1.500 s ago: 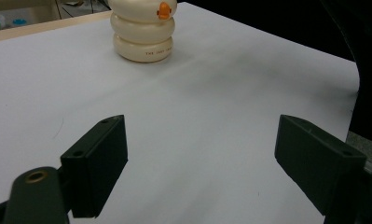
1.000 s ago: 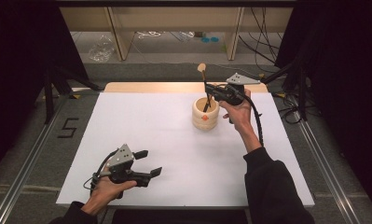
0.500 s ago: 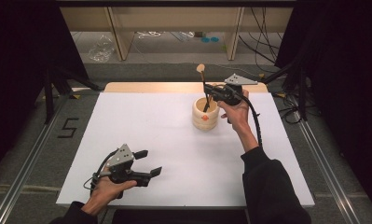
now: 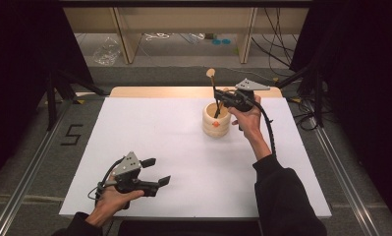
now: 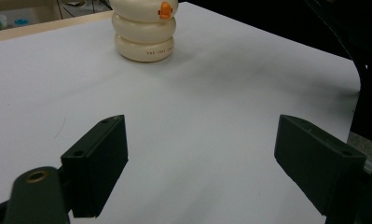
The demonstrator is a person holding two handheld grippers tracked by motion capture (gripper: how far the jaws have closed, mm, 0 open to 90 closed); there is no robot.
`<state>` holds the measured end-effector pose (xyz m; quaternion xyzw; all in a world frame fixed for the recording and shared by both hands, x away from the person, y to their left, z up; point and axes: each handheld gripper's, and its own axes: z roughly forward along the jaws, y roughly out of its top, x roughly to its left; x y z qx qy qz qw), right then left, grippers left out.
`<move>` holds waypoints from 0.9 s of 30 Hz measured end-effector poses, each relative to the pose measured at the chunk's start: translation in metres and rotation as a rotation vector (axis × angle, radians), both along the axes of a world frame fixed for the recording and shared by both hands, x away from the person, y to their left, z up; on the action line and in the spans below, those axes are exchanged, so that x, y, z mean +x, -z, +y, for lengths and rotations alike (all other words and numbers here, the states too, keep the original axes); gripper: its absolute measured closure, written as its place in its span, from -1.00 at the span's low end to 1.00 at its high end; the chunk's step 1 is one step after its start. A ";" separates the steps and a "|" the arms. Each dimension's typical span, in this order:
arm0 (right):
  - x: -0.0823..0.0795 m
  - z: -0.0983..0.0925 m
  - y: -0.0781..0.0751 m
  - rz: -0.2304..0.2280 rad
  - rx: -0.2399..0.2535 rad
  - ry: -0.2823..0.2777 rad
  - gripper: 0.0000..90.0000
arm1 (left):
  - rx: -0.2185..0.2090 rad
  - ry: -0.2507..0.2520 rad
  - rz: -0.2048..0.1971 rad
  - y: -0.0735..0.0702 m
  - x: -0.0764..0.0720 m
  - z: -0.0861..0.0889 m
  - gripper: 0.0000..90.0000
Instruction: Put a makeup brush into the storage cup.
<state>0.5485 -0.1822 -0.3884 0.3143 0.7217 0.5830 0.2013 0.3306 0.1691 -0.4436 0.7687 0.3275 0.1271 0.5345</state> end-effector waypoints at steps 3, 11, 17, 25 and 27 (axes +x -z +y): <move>0.000 0.000 0.000 -0.001 0.005 0.002 0.85 | -0.008 0.006 0.000 0.000 0.000 0.000 -0.62; 0.002 0.000 0.002 -0.009 0.002 0.003 0.84 | -0.009 0.007 0.001 0.000 0.000 0.000 -0.62; 0.002 0.001 0.004 -0.002 0.006 0.001 0.84 | -0.008 0.010 -0.001 0.000 0.000 0.000 -0.62; 0.001 0.002 0.006 0.029 0.006 0.000 0.84 | -0.003 0.003 0.001 0.000 0.000 0.000 -0.62; 0.002 0.002 0.007 0.022 0.012 0.002 0.84 | -0.004 0.004 0.000 0.000 0.000 0.000 -0.62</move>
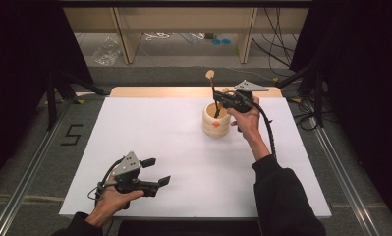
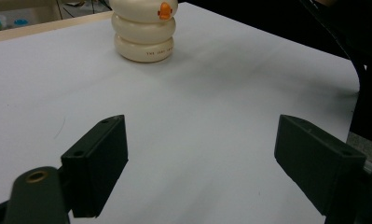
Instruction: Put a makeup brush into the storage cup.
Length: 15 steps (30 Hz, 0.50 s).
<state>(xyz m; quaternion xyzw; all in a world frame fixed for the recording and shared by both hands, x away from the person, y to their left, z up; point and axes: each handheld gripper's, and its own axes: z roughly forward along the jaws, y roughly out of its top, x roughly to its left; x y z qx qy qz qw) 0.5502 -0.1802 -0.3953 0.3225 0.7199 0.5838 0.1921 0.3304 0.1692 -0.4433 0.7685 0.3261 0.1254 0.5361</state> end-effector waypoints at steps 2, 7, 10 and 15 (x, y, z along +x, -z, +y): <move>0.001 0.000 0.001 -0.013 0.001 0.004 0.84 | -0.002 -0.002 0.001 0.000 0.000 0.000 -0.62; 0.001 -0.001 0.004 0.000 0.006 0.006 0.84 | -0.001 -0.001 0.000 0.000 0.000 0.000 -0.62; 0.001 -0.001 0.006 0.009 -0.001 0.009 0.84 | -0.002 -0.001 0.001 0.000 0.000 0.000 -0.62; 0.002 0.000 0.008 0.016 0.004 0.010 0.84 | -0.004 -0.002 0.001 0.000 0.000 0.000 -0.62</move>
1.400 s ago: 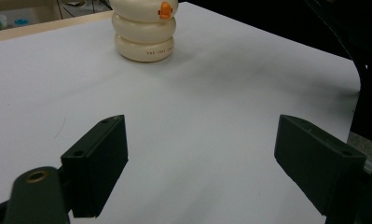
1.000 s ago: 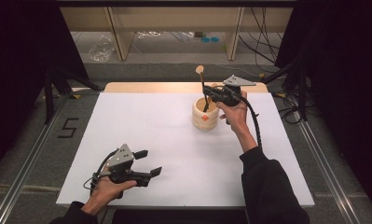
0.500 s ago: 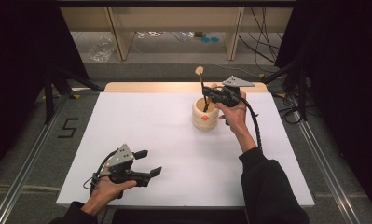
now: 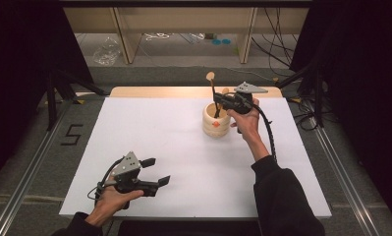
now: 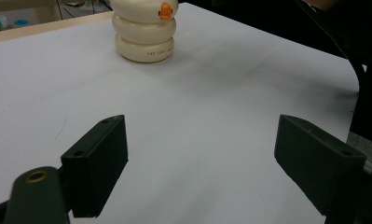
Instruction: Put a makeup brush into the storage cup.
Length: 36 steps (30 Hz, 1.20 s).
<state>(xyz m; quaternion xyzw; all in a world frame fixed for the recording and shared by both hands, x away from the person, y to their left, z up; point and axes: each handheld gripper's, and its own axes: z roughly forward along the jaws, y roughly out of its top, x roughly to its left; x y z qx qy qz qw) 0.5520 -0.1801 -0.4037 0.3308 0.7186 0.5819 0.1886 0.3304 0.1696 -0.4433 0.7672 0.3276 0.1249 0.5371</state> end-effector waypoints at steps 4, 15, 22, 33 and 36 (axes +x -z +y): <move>0.000 0.001 0.001 -0.009 -0.009 -0.003 0.84 | 0.002 0.002 0.001 0.000 0.000 0.000 -0.62; 0.000 0.000 0.003 -0.007 -0.015 0.005 0.84 | 0.004 0.003 0.001 0.000 0.000 0.000 -0.62; -0.001 -0.001 0.006 0.018 -0.016 0.012 0.84 | 0.004 0.002 -0.001 0.000 0.000 0.000 -0.62; -0.001 -0.002 0.010 0.026 -0.020 0.013 0.84 | 0.005 0.003 0.000 0.000 0.000 0.000 -0.62; 0.000 0.000 0.011 0.022 -0.015 0.010 0.84 | 0.003 0.003 0.000 0.000 0.000 0.000 -0.62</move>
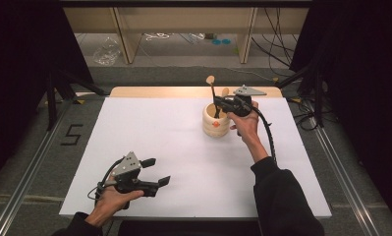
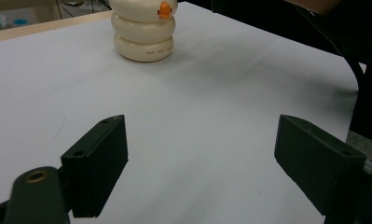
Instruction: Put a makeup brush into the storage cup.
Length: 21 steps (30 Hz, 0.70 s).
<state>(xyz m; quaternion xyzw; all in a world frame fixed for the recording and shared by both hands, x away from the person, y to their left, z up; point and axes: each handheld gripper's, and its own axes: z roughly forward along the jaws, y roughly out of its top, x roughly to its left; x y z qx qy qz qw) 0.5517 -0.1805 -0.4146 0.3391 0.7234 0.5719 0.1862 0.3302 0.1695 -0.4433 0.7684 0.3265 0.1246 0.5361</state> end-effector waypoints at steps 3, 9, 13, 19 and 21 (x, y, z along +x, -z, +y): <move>0.000 0.000 0.000 -0.010 -0.012 0.008 0.84 | 0.001 0.000 -0.001 0.000 0.000 0.000 -0.62; 0.000 0.000 0.001 0.000 -0.011 0.004 0.84 | 0.000 0.000 0.000 0.000 0.000 0.000 -0.62; 0.001 0.000 0.002 0.006 -0.010 0.004 0.84 | 0.002 -0.001 -0.001 0.000 0.000 0.000 -0.62; 0.002 0.000 0.006 -0.002 -0.015 0.004 0.84 | -0.004 -0.001 0.000 0.000 0.000 0.000 -0.62; 0.001 -0.001 0.006 0.020 -0.005 0.004 0.84 | 0.000 0.000 0.001 0.000 0.000 0.000 -0.62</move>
